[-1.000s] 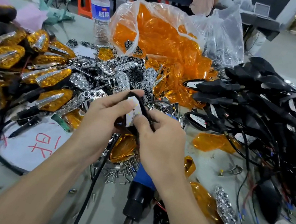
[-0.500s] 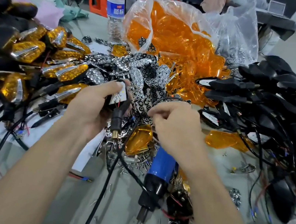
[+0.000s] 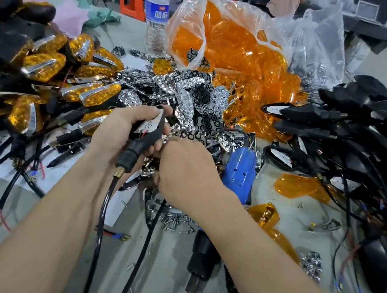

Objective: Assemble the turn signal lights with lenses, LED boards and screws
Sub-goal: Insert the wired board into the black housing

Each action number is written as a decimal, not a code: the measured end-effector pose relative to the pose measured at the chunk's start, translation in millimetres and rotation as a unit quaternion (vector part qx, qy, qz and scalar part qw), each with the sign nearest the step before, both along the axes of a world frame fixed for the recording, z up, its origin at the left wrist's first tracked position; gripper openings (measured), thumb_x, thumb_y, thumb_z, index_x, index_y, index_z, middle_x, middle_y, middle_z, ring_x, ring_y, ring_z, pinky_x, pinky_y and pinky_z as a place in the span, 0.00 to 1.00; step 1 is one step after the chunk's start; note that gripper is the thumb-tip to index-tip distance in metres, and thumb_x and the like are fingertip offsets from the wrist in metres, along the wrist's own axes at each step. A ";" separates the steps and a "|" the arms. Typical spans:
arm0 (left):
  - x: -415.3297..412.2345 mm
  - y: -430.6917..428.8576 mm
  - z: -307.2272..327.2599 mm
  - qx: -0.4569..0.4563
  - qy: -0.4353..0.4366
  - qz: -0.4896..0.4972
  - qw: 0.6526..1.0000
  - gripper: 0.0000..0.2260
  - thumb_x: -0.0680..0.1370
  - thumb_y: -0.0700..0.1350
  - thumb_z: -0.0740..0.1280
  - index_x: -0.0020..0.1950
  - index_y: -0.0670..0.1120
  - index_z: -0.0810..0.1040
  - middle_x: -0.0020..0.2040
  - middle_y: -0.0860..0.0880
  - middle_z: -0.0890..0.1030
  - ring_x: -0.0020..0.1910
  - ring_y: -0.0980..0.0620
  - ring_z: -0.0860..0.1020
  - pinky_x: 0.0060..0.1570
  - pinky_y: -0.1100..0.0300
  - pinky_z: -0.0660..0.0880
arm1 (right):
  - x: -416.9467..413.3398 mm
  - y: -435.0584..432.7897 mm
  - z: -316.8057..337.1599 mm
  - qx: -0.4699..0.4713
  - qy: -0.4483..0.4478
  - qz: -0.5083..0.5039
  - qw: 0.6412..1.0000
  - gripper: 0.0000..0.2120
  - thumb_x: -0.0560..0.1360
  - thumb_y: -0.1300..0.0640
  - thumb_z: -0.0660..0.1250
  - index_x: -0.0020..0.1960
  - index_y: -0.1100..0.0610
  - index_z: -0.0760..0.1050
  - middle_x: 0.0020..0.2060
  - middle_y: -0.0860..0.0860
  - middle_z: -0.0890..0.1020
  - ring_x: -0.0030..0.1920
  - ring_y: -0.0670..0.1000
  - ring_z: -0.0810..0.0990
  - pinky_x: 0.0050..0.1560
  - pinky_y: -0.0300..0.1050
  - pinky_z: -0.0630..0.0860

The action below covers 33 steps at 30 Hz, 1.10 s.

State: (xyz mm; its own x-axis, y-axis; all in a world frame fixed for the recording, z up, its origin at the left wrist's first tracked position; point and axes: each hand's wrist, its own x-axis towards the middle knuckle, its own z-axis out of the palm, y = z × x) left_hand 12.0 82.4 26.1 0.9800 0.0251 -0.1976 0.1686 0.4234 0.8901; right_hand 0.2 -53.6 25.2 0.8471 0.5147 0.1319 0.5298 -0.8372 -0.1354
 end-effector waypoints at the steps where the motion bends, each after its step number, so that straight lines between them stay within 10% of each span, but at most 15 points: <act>1: 0.4 0.1 -0.2 0.010 0.001 0.010 1.000 0.14 0.82 0.42 0.63 0.45 0.44 0.88 0.35 0.44 0.82 0.23 0.51 0.75 0.20 0.64 0.72 | -0.3 -2.8 -0.9 0.020 0.000 -0.002 1.000 0.16 0.76 0.57 0.69 0.35 0.53 0.63 0.37 0.48 0.69 0.41 0.56 0.70 0.47 0.49 0.64; 8: -6.7 -15.3 0.2 0.042 -0.021 0.094 0.994 0.10 0.81 0.40 0.64 0.49 0.41 0.85 0.37 0.44 0.84 0.27 0.51 0.79 0.24 0.63 0.76 | 1.0 -44.2 1.0 0.295 -0.013 -0.114 0.949 0.06 0.77 0.55 0.71 0.46 0.50 0.87 0.39 0.44 0.86 0.40 0.46 0.79 0.43 0.47 0.78; 14: -7.0 -29.8 -4.5 0.077 -0.025 0.099 0.992 0.09 0.79 0.38 0.68 0.45 0.44 0.89 0.40 0.43 0.84 0.36 0.48 0.81 0.32 0.58 0.79 | -8.8 -68.3 -7.4 0.569 0.060 -0.212 0.793 0.08 0.78 0.56 0.71 0.42 0.45 0.82 0.31 0.47 0.84 0.29 0.47 0.81 0.30 0.45 0.78; 23: -10.3 -53.1 -14.1 0.236 -0.131 0.107 0.957 0.07 0.74 0.48 0.71 0.47 0.57 0.89 0.41 0.57 0.87 0.43 0.56 0.82 0.49 0.48 0.80 | -16.0 -70.0 -5.1 0.616 0.151 -0.173 0.753 0.08 0.78 0.62 0.72 0.44 0.51 0.81 0.33 0.50 0.84 0.33 0.50 0.82 0.39 0.51 0.81; 28: -7.8 -54.6 -14.2 0.249 -0.158 0.106 0.950 0.09 0.75 0.45 0.72 0.45 0.59 0.89 0.41 0.56 0.87 0.41 0.61 0.82 0.44 0.61 0.78 | -16.0 -78.1 4.9 0.694 0.208 -0.155 0.671 0.07 0.79 0.67 0.71 0.47 0.57 0.84 0.34 0.54 0.84 0.32 0.52 0.81 0.34 0.44 0.79; 33: -8.1 -57.3 -11.7 0.180 -0.132 0.069 0.972 0.15 0.80 0.39 0.71 0.45 0.59 0.89 0.46 0.52 0.89 0.46 0.56 0.86 0.43 0.64 0.80 | -25.2 -71.2 5.9 0.600 0.188 -0.137 0.766 0.06 0.74 0.64 0.77 0.42 0.54 0.86 0.32 0.52 0.86 0.29 0.51 0.83 0.32 0.43 0.80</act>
State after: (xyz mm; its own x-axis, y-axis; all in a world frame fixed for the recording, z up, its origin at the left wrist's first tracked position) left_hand 3.9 25.2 14.4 0.9779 0.1802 0.1063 -0.1221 0.0785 0.9894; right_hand -25.0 -124.7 31.1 0.9958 0.0103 0.0913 0.0918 -0.0642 -0.9937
